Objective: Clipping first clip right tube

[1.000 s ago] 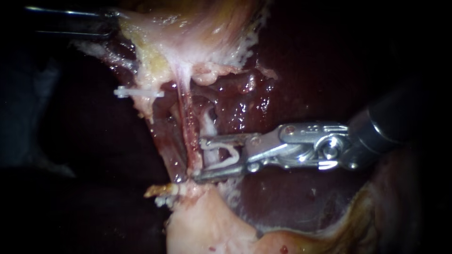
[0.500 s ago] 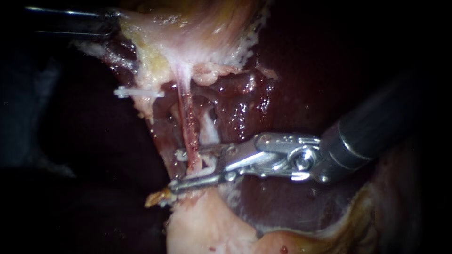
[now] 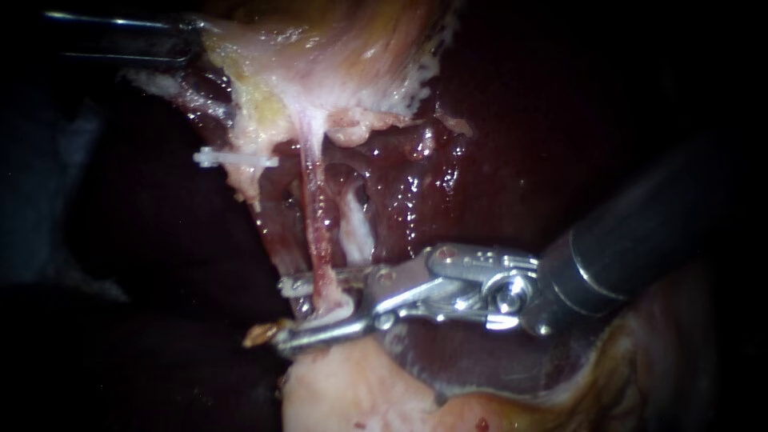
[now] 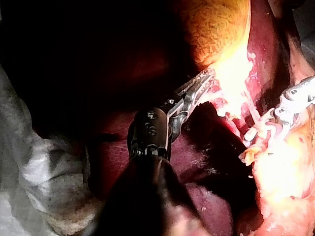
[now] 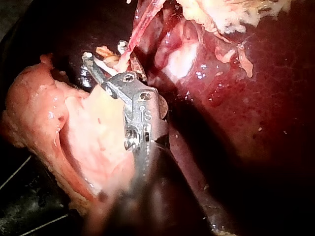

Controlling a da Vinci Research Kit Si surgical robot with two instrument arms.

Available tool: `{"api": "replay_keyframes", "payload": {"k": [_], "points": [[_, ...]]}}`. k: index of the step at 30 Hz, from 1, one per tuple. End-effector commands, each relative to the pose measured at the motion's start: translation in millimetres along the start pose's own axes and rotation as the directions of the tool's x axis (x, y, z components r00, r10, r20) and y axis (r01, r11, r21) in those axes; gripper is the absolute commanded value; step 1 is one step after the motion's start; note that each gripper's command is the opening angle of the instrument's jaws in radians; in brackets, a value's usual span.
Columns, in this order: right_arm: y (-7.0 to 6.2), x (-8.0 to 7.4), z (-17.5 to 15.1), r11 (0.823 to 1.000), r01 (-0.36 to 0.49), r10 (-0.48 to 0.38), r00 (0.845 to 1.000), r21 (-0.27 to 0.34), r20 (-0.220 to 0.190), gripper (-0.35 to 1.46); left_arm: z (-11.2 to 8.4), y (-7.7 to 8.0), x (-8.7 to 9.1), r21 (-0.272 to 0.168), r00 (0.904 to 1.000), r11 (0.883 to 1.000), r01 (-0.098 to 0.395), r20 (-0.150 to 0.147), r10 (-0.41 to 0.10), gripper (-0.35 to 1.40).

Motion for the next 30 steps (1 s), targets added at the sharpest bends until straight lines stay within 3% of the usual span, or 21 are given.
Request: {"api": "replay_keyframes", "payload": {"k": [1,10,18,30], "points": [[-0.2,0.0,0.0,1.000,0.001,-0.001,1.000,0.012,0.003,0.48,0.0,0.0,0.0,0.000,1.0000,1.000,0.000,0.000,0.000,-0.35],[-2.1,0.3,0.6,0.996,-0.001,0.000,1.000,0.089,0.011,0.46,0.0,0.0,0.0,0.000,1.0000,1.000,0.000,0.000,0.000,-0.35],[-3.9,1.0,1.1,0.992,0.003,-0.002,1.000,0.125,-0.006,0.44,0.0,0.0,0.0,0.000,1.0000,1.000,0.000,0.000,0.000,-0.35],[-4.5,1.2,1.0,0.991,0.003,-0.001,1.000,0.131,-0.014,0.39,0.0,-0.1,0.0,-0.001,1.0000,1.000,-0.001,0.000,0.001,-0.35]]}}
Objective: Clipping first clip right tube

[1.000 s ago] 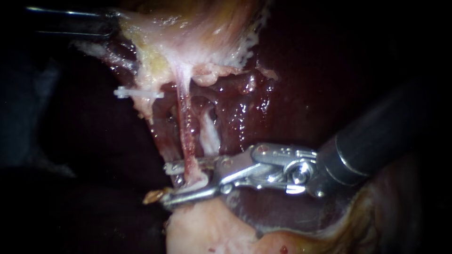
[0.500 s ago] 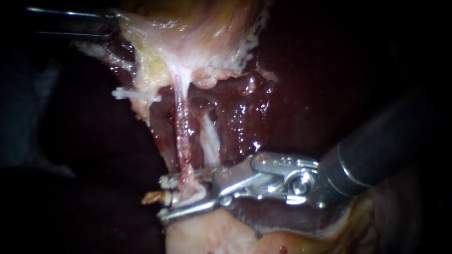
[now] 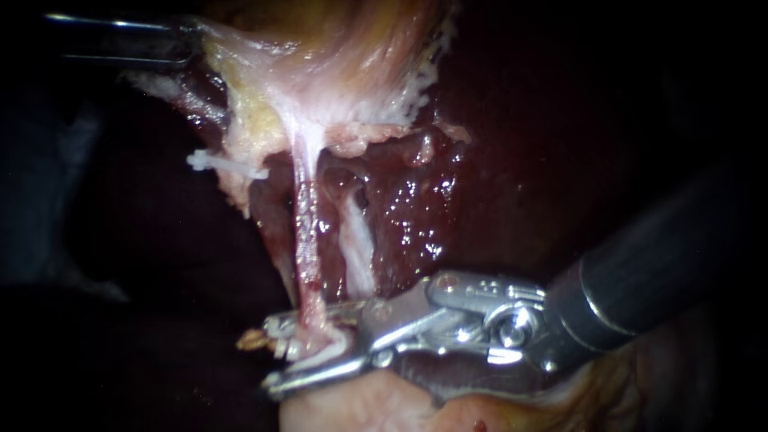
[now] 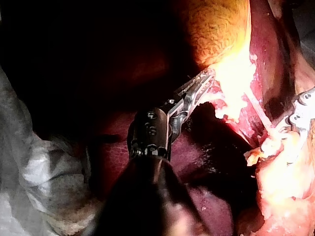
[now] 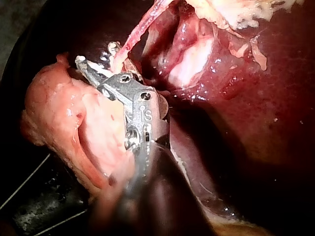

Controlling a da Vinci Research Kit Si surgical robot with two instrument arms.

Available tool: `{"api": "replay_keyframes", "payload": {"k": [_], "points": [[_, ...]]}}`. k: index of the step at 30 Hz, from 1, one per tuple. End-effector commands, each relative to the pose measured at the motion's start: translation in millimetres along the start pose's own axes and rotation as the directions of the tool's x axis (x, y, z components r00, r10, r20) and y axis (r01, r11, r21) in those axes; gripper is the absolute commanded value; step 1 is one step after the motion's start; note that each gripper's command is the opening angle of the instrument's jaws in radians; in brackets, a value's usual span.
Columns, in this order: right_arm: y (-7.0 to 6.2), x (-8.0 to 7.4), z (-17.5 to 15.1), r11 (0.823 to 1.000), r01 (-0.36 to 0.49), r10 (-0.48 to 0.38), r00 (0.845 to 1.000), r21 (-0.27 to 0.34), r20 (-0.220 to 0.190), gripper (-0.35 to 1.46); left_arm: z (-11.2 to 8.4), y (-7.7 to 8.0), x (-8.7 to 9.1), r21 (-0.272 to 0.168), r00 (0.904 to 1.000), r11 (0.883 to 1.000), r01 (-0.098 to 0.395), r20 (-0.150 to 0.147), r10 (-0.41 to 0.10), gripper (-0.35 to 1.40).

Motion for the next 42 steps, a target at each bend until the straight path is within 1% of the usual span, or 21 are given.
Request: {"api": "replay_keyframes", "payload": {"k": [1,10,25,29,34,35,37,42], "points": [[0.1,0.0,0.0,1.000,0.000,0.000,1.000,-0.001,0.000,0.39,0.0,0.0,0.0,0.000,1.0000,1.000,0.000,0.000,0.000,-0.35],[0.4,-0.1,-0.2,1.000,0.000,0.000,1.000,0.000,0.001,0.27,0.0,0.0,0.0,0.000,1.0000,1.000,0.000,0.000,0.000,-0.35],[1.1,-0.2,-0.8,1.000,-0.017,0.017,1.000,0.002,-0.002,-0.01,0.0,0.0,0.0,0.000,1.0000,1.000,0.000,0.000,0.000,-0.35],[1.3,-0.2,-1.0,1.000,-0.018,0.018,1.000,0.002,-0.002,-0.10,0.0,0.0,0.0,0.000,1.0000,1.000,0.000,0.000,0.000,-0.35],[1.6,-0.1,-1.4,0.999,-0.036,0.036,0.999,-0.001,-0.001,-0.30,0.0,0.0,0.0,0.000,1.0000,1.000,0.000,0.000,0.000,-0.35],[1.6,-0.1,-1.5,0.999,-0.054,0.054,0.999,-0.001,-0.001,-0.35,0.0,0.0,0.0,0.000,1.0000,1.000,0.000,0.000,0.000,-0.35],[1.8,-0.2,-1.7,0.995,-0.101,0.101,0.995,-0.002,-0.001,-0.35,0.0,0.0,0.0,0.000,1.0000,1.000,0.000,0.000,0.000,-0.35],[2.0,-0.3,-2.1,0.995,-0.101,0.101,0.995,-0.019,-0.006,-0.35,0.0,0.0,0.0,0.000,1.0000,1.000,0.000,0.000,0.000,-0.35]]}}
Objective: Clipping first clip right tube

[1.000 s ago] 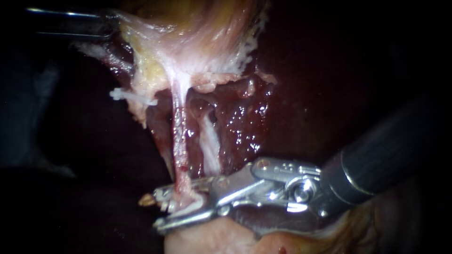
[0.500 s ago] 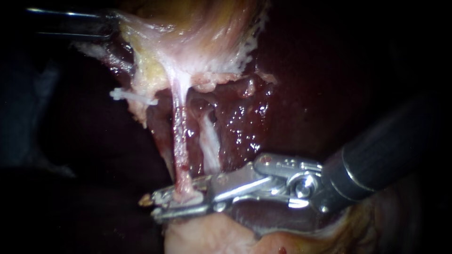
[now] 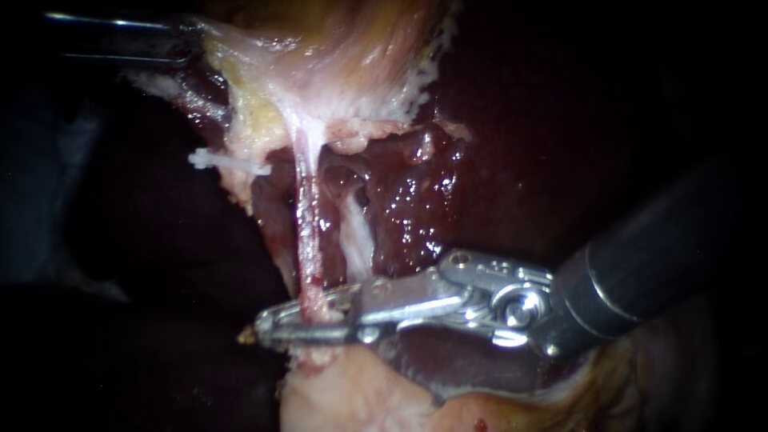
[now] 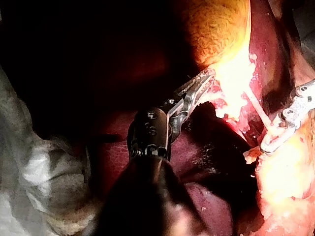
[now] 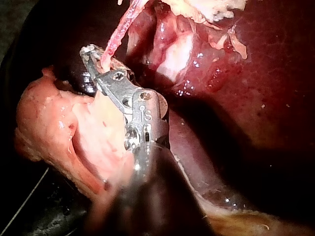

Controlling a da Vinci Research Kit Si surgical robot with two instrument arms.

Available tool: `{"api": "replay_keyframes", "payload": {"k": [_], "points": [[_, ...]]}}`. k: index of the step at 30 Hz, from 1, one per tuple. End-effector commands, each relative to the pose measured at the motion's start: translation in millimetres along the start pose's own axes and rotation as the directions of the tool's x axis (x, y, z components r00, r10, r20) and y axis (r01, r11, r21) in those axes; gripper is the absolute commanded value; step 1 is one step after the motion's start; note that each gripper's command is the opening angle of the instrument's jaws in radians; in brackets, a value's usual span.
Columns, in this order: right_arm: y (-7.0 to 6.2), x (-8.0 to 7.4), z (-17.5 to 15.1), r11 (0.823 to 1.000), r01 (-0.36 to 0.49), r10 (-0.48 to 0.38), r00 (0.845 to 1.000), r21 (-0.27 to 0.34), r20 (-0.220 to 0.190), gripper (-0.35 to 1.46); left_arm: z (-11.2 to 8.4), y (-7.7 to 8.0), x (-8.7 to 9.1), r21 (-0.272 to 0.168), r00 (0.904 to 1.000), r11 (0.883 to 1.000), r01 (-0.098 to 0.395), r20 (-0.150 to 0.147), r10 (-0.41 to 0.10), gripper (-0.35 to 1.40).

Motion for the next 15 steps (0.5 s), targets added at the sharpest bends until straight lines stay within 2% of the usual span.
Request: {"api": "replay_keyframes", "payload": {"k": [1,15], "points": [[0.0,-0.1,-0.2,1.000,0.001,-0.001,1.000,0.000,0.002,-0.35,0.0,0.0,0.0,0.000,1.0000,1.000,0.000,0.000,0.000,-0.35],[0.3,-0.5,-0.3,1.000,-0.003,0.003,1.000,-0.002,0.006,-0.35,0.1,-0.1,0.0,0.000,1.0000,1.000,0.000,0.000,0.000,-0.35]]}}
